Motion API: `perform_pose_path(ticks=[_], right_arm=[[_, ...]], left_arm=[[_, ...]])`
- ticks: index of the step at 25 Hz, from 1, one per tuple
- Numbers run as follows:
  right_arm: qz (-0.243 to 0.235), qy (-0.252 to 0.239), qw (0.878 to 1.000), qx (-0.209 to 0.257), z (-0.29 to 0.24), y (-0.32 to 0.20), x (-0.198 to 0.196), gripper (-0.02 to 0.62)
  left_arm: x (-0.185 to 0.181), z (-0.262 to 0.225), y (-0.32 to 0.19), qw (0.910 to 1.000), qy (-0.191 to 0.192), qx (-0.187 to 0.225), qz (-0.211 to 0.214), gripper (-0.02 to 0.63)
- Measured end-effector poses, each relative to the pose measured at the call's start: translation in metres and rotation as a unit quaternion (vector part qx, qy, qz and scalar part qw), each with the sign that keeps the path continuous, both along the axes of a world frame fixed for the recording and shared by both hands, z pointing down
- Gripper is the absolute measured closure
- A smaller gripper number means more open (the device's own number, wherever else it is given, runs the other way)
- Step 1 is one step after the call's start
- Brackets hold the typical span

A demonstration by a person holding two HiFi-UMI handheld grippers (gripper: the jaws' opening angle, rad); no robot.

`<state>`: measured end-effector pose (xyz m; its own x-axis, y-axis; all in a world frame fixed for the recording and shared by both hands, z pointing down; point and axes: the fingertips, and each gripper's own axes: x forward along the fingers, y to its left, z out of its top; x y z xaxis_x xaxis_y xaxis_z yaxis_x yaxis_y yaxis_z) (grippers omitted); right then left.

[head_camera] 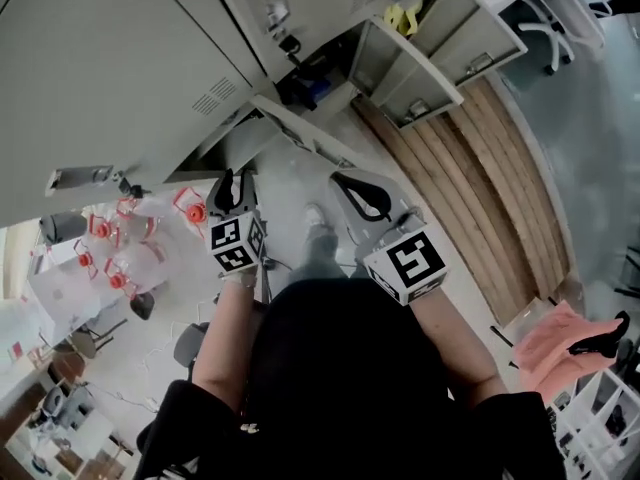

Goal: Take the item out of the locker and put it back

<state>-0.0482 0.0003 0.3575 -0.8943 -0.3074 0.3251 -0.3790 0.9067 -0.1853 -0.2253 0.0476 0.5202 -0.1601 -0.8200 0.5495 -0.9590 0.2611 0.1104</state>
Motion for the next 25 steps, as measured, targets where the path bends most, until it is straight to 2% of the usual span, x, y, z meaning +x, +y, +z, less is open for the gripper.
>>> perform_pose_path(ticks=[4,8,12,16,21,25], right_arm=[[0.038,-0.001,0.999,-0.003,0.007,-0.001,0.003,0.598],[0.065,0.008,0.998,-0.009,0.019,-0.001,0.008,0.598],[0.089,0.012,0.996,-0.018,0.025,0.001,0.012,0.598],[0.102,0.024,0.994,-0.032,0.033,0.007,0.014,0.597],[0.109,0.038,0.993,-0.041,0.044,0.016,0.017,0.598],[0.109,0.046,0.992,-0.042,0.048,0.019,0.017,0.598]], left_arm=[[-0.02,0.019,-0.011,0.9996,0.026,-0.011,-0.001,0.456],[-0.037,0.032,-0.024,0.9994,0.031,-0.01,-0.012,0.402],[-0.049,0.044,-0.037,0.9997,0.018,-0.006,-0.017,0.339],[-0.06,0.058,-0.052,0.9997,0.004,-0.007,-0.024,0.313],[-0.086,0.074,-0.067,0.9982,-0.013,-0.01,-0.058,0.264],[-0.099,0.087,-0.079,0.9973,-0.021,-0.017,-0.069,0.253]])
